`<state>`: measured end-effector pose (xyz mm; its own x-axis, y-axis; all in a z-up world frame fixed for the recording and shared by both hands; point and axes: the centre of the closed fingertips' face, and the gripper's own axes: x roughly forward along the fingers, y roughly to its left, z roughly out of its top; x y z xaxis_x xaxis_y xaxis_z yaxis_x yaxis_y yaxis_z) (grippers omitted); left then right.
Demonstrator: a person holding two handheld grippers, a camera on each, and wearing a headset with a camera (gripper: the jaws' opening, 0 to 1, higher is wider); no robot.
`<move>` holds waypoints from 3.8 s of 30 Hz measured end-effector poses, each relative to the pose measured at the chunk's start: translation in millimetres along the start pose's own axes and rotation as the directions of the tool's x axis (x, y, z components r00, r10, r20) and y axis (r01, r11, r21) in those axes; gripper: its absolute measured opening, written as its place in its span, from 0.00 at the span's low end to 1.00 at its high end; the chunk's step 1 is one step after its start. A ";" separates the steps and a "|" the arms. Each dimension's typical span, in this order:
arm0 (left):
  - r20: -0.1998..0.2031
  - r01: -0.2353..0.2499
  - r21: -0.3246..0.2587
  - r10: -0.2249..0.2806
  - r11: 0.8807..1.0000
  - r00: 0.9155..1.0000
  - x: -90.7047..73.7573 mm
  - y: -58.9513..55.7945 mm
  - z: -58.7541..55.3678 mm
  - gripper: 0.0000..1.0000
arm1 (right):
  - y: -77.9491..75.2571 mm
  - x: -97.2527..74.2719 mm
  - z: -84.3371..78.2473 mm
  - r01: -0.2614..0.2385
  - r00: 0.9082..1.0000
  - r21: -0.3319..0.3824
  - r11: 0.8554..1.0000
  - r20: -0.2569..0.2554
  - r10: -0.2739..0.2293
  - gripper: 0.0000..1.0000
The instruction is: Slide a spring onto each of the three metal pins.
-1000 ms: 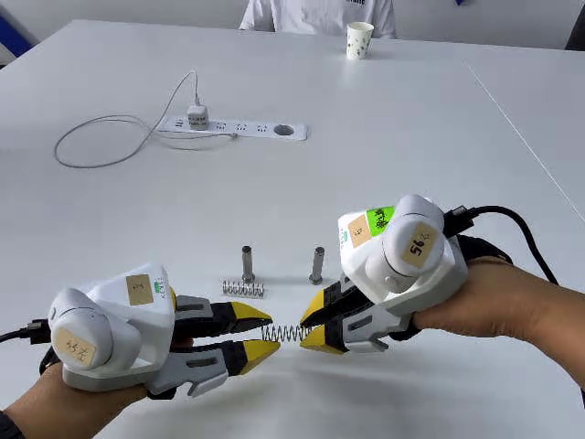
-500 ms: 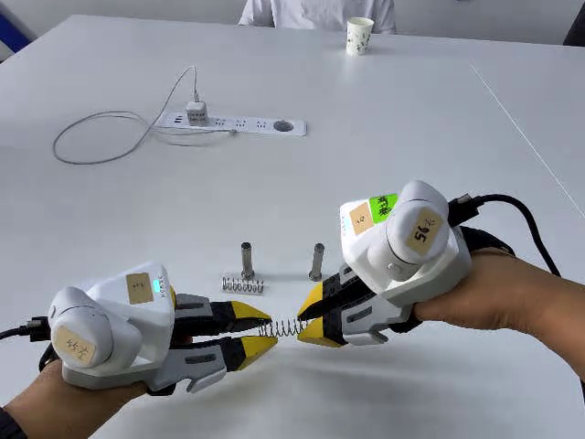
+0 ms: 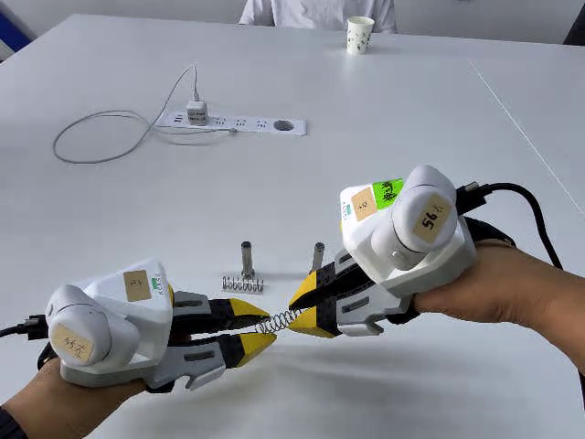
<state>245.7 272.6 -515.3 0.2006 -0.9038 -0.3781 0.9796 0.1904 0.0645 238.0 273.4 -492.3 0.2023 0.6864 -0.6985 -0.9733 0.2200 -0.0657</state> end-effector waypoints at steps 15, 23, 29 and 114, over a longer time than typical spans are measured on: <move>0.009 -0.001 0.003 0.001 1.000 1.000 0.5 -0.1 3.8 0.11 | -0.9 -2.1 19.6 0.016 0.998 -0.019 1.000 0.064 -0.015 0.11; 0.015 0.001 0.003 -0.001 1.000 1.000 0.6 -1.2 6.8 0.11 | 0.0 -0.3 29.2 0.021 0.995 -0.022 1.000 0.096 -0.019 0.11; 0.015 0.003 0.004 -0.003 1.000 1.000 0.7 -1.7 7.2 0.11 | 0.9 1.5 32.7 0.023 0.994 -0.019 1.000 0.108 -0.021 0.11; -0.008 -0.170 -0.168 0.171 0.971 0.985 -32.8 28.5 -18.7 0.52 | -39.9 -32.6 18.7 0.149 0.982 0.040 0.988 0.107 -0.153 0.11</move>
<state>266.8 314.8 -518.3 0.3648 -0.8549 -0.3690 0.9149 0.4026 -0.0282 272.3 255.2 -453.6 0.3588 0.7150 -0.6000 -0.9271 0.3473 -0.1406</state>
